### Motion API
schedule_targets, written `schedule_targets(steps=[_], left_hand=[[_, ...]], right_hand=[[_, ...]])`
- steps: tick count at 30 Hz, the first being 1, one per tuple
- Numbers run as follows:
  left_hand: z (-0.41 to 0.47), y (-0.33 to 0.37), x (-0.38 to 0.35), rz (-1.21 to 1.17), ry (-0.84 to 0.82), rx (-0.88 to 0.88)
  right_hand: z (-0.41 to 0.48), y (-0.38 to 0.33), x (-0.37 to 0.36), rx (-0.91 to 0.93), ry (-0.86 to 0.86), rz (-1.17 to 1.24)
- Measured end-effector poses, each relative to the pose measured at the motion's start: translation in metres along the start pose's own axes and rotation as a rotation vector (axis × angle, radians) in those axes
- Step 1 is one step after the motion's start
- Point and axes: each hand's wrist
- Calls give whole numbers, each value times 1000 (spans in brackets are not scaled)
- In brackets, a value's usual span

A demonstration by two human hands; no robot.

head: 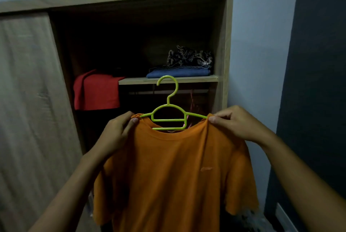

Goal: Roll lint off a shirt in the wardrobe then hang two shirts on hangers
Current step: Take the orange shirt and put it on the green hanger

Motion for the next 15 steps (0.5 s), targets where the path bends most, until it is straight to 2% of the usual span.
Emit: schedule_targets(steps=[3,5,10,12,15], left_hand=[[1,-4,-6,21,-34,-19],[5,-2,-11,-4,-43,-19],[13,-6,-23,-149,-26,34],[14,-18,-26,-193,-8,66],[20,-34,-36,-218,4,107]], right_hand=[[7,0,-8,43,239,128],[16,-4,-16,48,272,167],[29,-3,-22,-105,-145,-100],[30,-2,-17,-137,-205,-183],[36,-3,-14,-140,-290,-179]])
Point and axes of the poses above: each hand's wrist, its own z-axis towards the middle knuckle, its own x-axis out of the back of the hand, y = z × x, and after that the axes turned 3 degrees about -x, right-handed
